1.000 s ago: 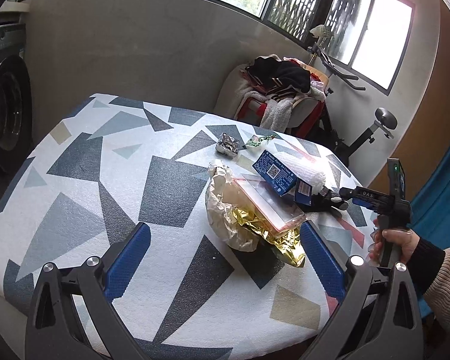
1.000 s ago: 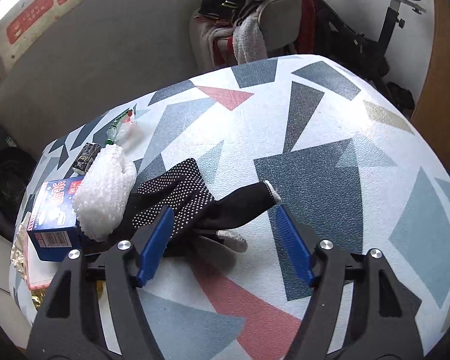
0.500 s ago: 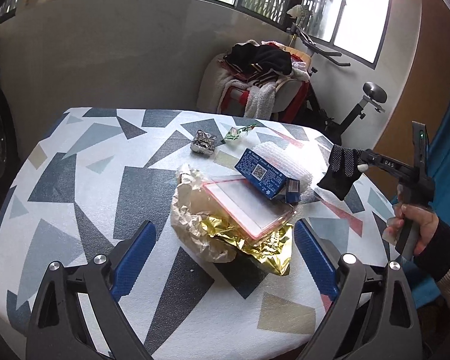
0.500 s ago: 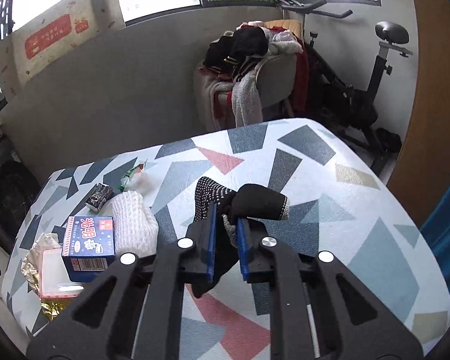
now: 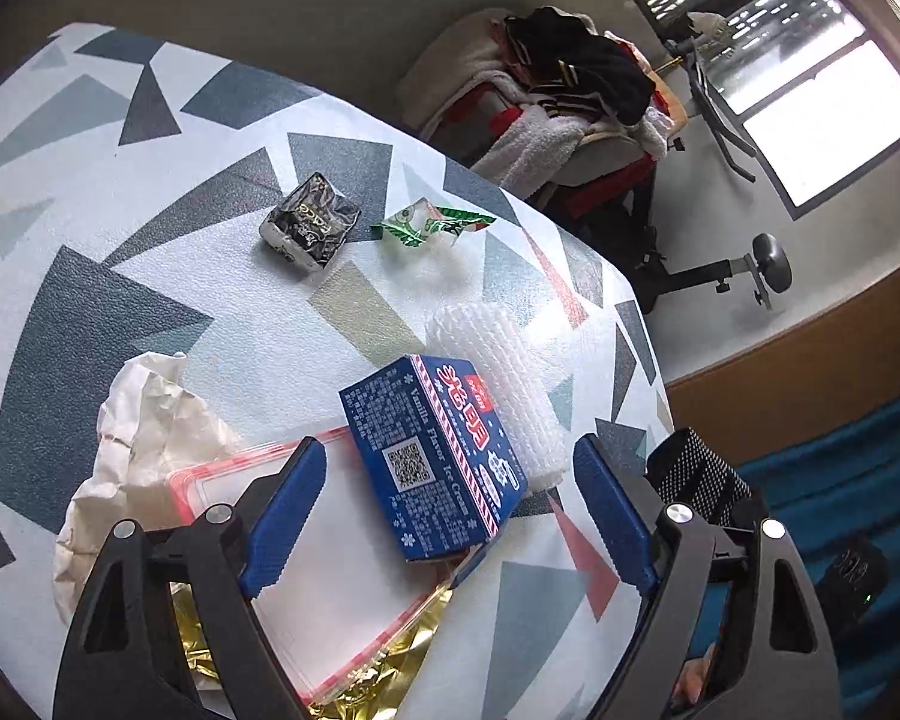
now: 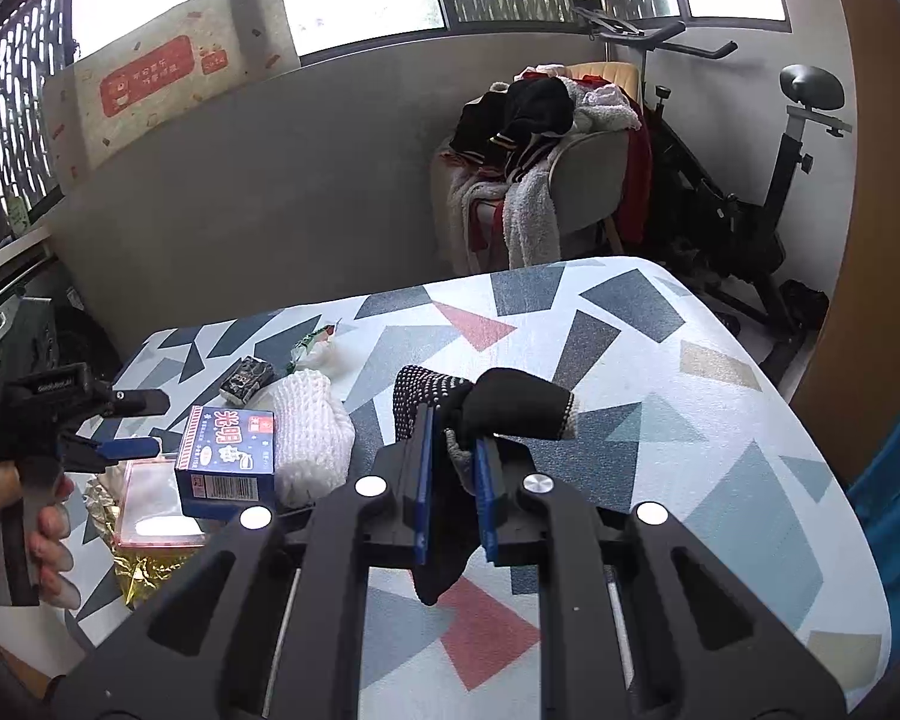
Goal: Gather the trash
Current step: 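Grasp the blue box with the left tool while the right holds the glove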
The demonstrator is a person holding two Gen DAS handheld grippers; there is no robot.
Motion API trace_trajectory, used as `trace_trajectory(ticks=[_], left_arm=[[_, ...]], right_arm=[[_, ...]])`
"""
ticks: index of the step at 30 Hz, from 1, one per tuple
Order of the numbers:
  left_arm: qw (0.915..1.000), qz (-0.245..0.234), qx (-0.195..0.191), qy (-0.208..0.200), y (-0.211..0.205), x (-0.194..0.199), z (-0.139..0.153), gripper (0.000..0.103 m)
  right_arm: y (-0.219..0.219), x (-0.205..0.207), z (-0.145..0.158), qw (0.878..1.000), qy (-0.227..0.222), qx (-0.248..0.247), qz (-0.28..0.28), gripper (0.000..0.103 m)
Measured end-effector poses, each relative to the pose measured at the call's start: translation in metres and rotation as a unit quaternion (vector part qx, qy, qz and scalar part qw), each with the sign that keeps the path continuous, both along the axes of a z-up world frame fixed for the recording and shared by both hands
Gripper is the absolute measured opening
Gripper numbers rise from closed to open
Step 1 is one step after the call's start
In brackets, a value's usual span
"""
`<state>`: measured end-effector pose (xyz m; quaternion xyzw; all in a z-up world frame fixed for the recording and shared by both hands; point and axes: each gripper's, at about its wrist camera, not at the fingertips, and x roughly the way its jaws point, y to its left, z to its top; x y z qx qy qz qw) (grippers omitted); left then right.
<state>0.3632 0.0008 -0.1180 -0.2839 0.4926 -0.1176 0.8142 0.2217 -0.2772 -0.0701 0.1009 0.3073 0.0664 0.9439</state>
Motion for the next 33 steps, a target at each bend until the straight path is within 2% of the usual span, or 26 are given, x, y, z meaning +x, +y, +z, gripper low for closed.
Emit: trace_trajectory(ticks=[1, 3, 12, 13, 15, 16, 19, 23, 28, 33], left_arm=[[0.9999, 0.004, -0.006, 0.012, 0.002, 0.007, -0.005, 0.08], [0.9996, 0.009, -0.003, 0.027, 0.004, 0.019, -0.011, 0.069], [0.9986, 0.006, 0.031, 0.042, -0.003, 0.04, -0.028, 0.067], [0.9986, 0.003, 0.034, 0.041, -0.004, 0.04, -0.03, 0.064], [0.9989, -0.009, 0.027, 0.037, -0.008, 0.04, -0.032, 0.048], [0.999, -0.01, 0.026, 0.035, -0.01, 0.038, -0.031, 0.048], [0.9984, -0.018, 0.051, 0.014, -0.015, 0.034, -0.022, 0.044], [0.9956, -0.034, 0.081, -0.033, -0.021, 0.026, 0.006, 0.04], [0.9821, -0.06, 0.145, -0.103, -0.033, 0.003, 0.05, 0.039], [0.9717, -0.07, 0.173, -0.144, -0.036, -0.033, 0.078, 0.039]], right_arm=[[0.001, -0.001, -0.003, 1.0, 0.001, -0.001, 0.002, 0.016], [0.002, -0.002, -0.008, 1.0, 0.004, -0.004, 0.006, 0.016], [-0.002, -0.004, -0.016, 1.0, 0.003, -0.004, 0.014, 0.016], [-0.003, -0.004, -0.017, 1.0, 0.004, -0.003, 0.013, 0.016], [-0.004, -0.005, -0.019, 1.0, 0.006, -0.002, 0.013, 0.016], [-0.004, -0.005, -0.02, 1.0, 0.007, -0.002, 0.012, 0.016], [-0.004, -0.006, -0.021, 1.0, 0.011, 0.0, 0.012, 0.016], [-0.003, -0.01, -0.017, 1.0, 0.007, 0.001, 0.015, 0.016], [0.003, -0.018, -0.007, 1.0, -0.001, 0.001, 0.022, 0.016], [0.015, -0.032, 0.009, 0.999, -0.013, 0.004, 0.035, 0.016]])
